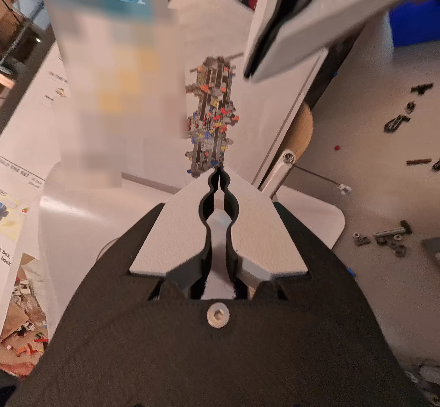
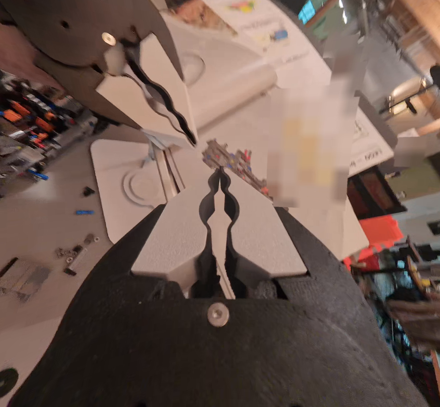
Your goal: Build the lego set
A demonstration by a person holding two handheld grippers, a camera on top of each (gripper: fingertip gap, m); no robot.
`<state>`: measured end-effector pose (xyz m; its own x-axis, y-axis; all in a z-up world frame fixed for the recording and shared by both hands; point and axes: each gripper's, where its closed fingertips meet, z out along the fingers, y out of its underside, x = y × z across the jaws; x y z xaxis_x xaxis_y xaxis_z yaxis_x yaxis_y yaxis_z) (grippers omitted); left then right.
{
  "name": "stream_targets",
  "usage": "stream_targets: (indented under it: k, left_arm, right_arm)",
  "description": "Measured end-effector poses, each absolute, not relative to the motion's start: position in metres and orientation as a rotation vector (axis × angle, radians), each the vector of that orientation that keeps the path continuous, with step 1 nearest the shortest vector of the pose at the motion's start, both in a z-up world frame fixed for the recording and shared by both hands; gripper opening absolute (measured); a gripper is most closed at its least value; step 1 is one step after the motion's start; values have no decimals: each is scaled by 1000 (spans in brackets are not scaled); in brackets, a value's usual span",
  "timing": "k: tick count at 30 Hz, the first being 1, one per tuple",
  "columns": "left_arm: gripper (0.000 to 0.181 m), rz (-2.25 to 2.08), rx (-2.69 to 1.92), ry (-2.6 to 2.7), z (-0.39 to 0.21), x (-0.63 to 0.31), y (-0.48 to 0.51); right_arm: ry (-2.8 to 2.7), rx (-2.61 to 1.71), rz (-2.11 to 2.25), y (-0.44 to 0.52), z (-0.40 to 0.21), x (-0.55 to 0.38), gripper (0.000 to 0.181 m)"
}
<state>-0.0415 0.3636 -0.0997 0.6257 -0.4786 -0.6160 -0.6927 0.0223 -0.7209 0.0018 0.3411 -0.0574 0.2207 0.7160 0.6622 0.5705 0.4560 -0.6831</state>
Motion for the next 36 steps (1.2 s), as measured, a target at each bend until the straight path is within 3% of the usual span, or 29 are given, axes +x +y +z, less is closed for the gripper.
stream_targets:
  k: [1,5,7,10,25,30,36]
  left_arm:
    - [2,252,-1643,992,-106,-46,368]
    - [14,347,-1683,955,-118,-65,378]
    - [15,345,-1701,921,-120,-74,379]
    - [9,315,-1676,889,-117,-84,377]
    - [15,313,-1645,893,-117,-88,372]
    - [16,294,-1648,897,-117,-88,372]
    - [19,274,-1640,918,-115,-88,369]
  right_arm:
    - [-1430,-1251,137,351,-61,9,2]
    - [-1297,-1408,150,394,-75,38,58]
    - [-1196,-1462,120,418,-80,53,101]
    - [-1124,-1550,123,440,-98,66,116]
    - [-1143,-1541,161,442,-117,57,87]
    - [-1180,-1502,119,435,-113,55,54]
    - [-1258,-1451,126,417,-108,39,0]
